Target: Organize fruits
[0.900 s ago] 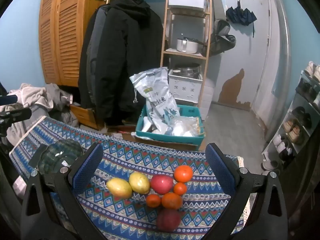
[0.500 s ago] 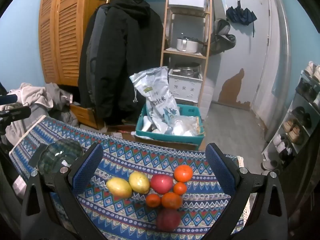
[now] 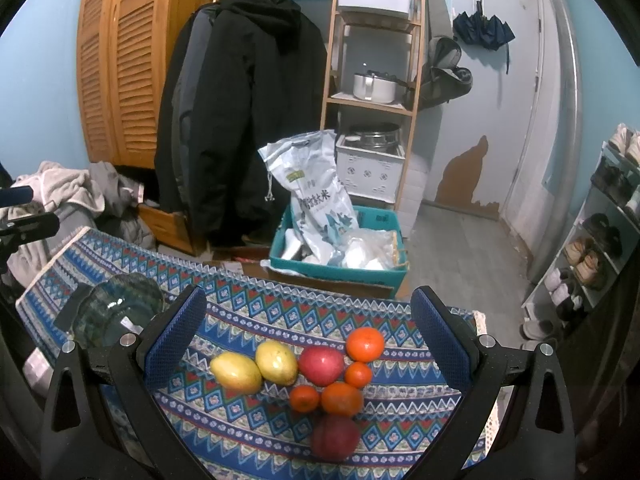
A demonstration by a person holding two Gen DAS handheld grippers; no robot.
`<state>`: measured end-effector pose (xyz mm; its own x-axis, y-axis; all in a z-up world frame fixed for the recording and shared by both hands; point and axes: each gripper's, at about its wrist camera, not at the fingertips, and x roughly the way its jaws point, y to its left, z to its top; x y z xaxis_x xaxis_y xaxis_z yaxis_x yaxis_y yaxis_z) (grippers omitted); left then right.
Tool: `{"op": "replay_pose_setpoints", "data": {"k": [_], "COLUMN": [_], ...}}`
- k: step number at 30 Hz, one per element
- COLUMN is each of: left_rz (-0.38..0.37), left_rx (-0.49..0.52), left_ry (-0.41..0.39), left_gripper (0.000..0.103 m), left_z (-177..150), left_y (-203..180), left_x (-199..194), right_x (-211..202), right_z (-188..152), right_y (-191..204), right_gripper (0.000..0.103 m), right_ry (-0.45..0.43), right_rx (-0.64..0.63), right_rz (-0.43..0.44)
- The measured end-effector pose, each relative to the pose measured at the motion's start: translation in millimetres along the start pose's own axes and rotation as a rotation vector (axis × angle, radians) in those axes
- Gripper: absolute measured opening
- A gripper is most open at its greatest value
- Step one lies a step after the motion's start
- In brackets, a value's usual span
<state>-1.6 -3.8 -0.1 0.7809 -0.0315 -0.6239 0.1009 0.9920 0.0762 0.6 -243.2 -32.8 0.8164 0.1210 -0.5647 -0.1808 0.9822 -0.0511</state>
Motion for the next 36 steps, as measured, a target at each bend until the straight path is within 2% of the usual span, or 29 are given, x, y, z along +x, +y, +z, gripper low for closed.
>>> {"op": "replay_pose_setpoints", "data": {"k": [36], "left_rz": [-0.014], "left_rx": [-0.003], "left_ry": [-0.021], "left_gripper": [0.102], "left_z": [-3.3], "left_y": [-0.3], "left_x": [-0.7], "right_x": [-5.3], "right_z": [6.7], "right_y": [-2.3], "right_gripper": [0.100], "right_ry": [0.000], "right_rx": [-0.008], "right_rz": [-0.005]}}
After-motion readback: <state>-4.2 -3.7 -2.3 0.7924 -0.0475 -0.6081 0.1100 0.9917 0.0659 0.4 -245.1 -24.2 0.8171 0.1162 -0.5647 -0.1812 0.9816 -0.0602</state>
